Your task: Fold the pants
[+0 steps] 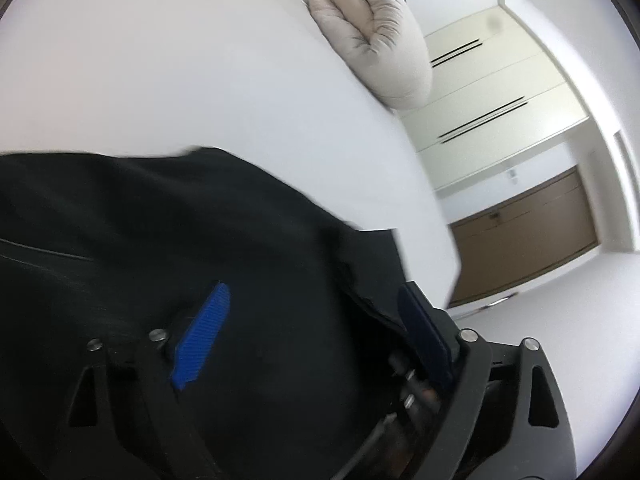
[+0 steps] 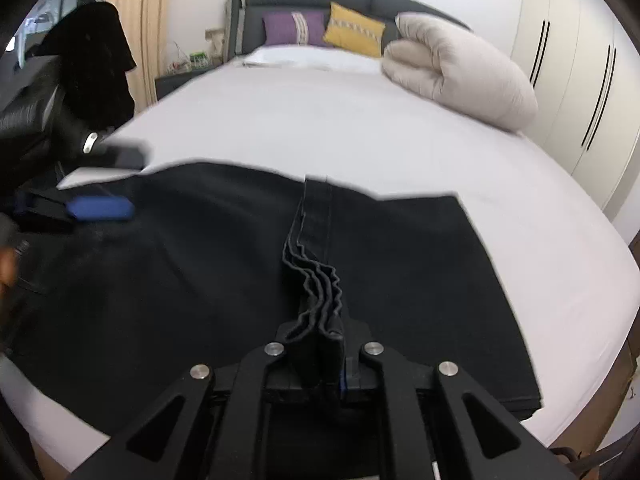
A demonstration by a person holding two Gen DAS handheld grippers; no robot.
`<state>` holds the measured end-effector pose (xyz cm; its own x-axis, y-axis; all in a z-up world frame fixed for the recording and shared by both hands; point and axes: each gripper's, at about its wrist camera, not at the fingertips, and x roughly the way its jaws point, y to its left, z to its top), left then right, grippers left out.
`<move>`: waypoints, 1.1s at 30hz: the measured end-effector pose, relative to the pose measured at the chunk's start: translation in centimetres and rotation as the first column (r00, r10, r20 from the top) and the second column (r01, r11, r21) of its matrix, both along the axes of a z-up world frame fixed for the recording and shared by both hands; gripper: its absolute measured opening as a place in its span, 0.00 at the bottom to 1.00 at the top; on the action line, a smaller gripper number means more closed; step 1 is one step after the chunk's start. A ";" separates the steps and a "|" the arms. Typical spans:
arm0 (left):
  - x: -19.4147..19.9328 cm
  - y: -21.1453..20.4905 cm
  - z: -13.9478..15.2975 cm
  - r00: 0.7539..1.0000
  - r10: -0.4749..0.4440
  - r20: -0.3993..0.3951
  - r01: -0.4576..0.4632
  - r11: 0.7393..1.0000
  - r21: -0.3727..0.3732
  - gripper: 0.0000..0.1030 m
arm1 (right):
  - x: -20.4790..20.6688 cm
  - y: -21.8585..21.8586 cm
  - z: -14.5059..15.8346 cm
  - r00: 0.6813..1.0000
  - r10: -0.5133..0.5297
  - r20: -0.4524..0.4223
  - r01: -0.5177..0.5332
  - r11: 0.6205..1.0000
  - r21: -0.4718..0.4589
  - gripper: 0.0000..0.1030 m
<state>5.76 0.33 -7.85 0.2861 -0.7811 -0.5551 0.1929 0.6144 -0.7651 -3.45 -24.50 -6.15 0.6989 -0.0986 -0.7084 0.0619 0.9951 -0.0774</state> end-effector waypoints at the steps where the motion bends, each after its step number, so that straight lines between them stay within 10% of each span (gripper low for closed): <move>1: 0.3 -0.9 -0.2 0.999 -0.027 -0.032 0.026 0.999 -0.023 0.85 | -0.3 0.5 0.6 1.000 0.009 0.012 -0.009 1.000 -0.007 0.10; 8: 1.5 -2.9 -2.3 0.982 -0.082 -0.172 0.081 0.997 -0.014 0.85 | -1.2 4.8 2.4 0.992 0.108 0.058 -0.106 0.994 -0.039 0.10; 10: 1.7 -2.5 -2.2 0.982 -0.086 -0.170 0.088 0.996 0.003 0.67 | -1.3 5.7 2.4 0.990 0.130 0.053 -0.128 0.991 -0.044 0.11; 12: 2.0 -1.9 -2.4 0.979 -0.092 -0.181 0.096 0.995 0.015 0.25 | -1.4 6.6 2.3 0.987 0.155 0.048 -0.152 0.987 -0.061 0.11; 15: 2.5 -0.1 -1.8 0.983 -0.086 -0.161 0.092 0.995 0.031 0.15 | -1.7 8.1 2.3 0.978 0.202 0.049 -0.196 0.976 -0.097 0.11; 33: 2.7 7.0 -4.4 0.987 -0.015 -0.160 0.040 0.987 0.156 0.10 | -0.1 15.5 -2.7 0.924 0.362 -0.122 -0.378 0.912 -0.159 0.15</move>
